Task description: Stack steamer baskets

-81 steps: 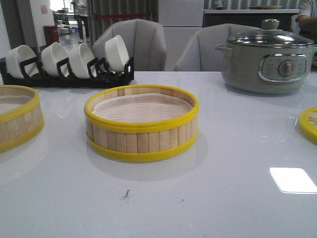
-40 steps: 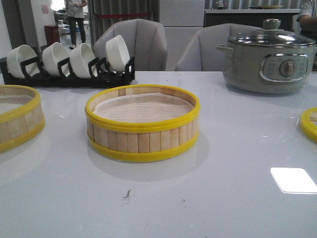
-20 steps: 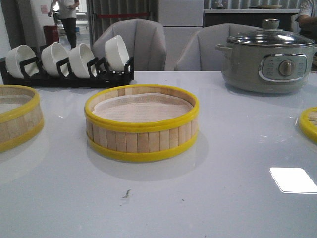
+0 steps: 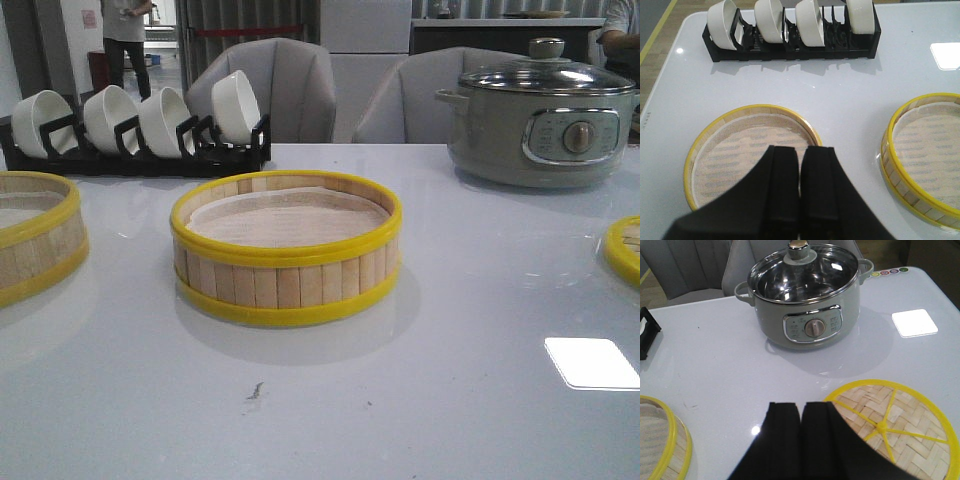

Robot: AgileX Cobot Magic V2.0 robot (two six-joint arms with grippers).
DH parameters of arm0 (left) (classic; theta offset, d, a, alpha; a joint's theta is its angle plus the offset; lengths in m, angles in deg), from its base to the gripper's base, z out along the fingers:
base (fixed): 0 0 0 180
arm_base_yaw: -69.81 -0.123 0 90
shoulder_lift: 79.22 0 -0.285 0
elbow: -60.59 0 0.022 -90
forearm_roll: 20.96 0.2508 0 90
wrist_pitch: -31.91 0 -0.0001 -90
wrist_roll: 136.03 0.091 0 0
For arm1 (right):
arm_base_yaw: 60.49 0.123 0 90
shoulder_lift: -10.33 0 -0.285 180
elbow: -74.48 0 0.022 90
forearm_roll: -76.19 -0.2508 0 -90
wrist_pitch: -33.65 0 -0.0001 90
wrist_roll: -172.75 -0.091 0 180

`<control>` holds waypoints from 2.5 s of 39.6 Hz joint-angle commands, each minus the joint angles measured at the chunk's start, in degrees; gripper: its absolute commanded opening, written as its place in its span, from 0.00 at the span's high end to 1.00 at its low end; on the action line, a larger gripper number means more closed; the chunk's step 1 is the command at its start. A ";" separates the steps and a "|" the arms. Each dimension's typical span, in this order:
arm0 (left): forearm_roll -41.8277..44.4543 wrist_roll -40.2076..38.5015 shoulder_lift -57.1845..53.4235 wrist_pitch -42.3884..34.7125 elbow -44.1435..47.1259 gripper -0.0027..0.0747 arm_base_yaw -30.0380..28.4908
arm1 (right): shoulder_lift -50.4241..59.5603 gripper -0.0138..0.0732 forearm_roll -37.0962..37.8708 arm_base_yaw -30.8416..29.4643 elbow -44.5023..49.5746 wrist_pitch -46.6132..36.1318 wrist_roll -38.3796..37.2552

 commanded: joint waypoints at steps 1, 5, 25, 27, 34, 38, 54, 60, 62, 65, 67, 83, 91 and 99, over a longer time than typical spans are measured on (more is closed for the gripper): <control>-0.14 -0.72 -0.91 -4.18 -2.18 0.85 0.03 | 0.26 0.81 3.55 0.00 -2.22 -4.92 0.78; -0.37 -1.69 -0.40 -3.49 -2.18 0.85 0.03 | 0.29 0.81 8.98 0.00 -2.22 -3.42 1.70; -1.51 -1.69 2.94 -4.91 -2.18 0.46 0.15 | 0.29 0.37 9.30 0.00 -2.22 1.53 1.70; -1.51 -1.69 3.72 -4.72 -2.18 0.37 0.15 | 0.29 0.38 9.23 0.00 -2.22 1.51 1.58; -4.20 -1.69 7.80 -3.89 -2.18 0.31 0.15 | 0.29 0.38 8.16 0.00 -2.22 1.99 1.22; -4.02 -1.69 11.59 -5.28 -2.18 0.31 0.15 | 0.29 0.38 7.02 0.00 -2.22 2.39 1.22; -4.13 -1.69 33.62 -17.33 -2.43 0.31 0.15 | 0.29 0.38 6.90 0.00 -2.22 4.78 1.22; -4.35 -1.69 38.31 -19.38 -2.43 0.31 0.15 | 0.29 0.38 6.90 0.00 -2.22 5.03 1.22; -4.48 -1.69 39.16 -19.93 -2.57 0.31 0.15 | 0.29 0.38 6.90 0.00 -2.22 5.09 1.22; -4.48 -1.69 40.07 -20.38 -2.56 0.31 0.15 | 0.29 0.38 6.90 0.00 -2.22 5.14 1.22; -4.48 -1.69 40.33 -20.52 -2.56 0.31 0.15 | 0.29 0.38 6.90 0.00 -2.22 5.14 1.22; -5.54 -1.69 41.19 -20.62 -2.69 0.84 0.38 | 0.07 0.38 6.90 0.00 -2.22 5.09 1.22; -5.42 -1.69 40.02 -20.73 -6.28 0.85 2.79 | -0.74 0.38 6.90 0.00 -2.22 5.09 1.22; -5.32 -1.69 39.44 -16.98 -16.18 0.85 9.20 | -0.87 0.38 6.90 0.00 -2.22 5.09 1.22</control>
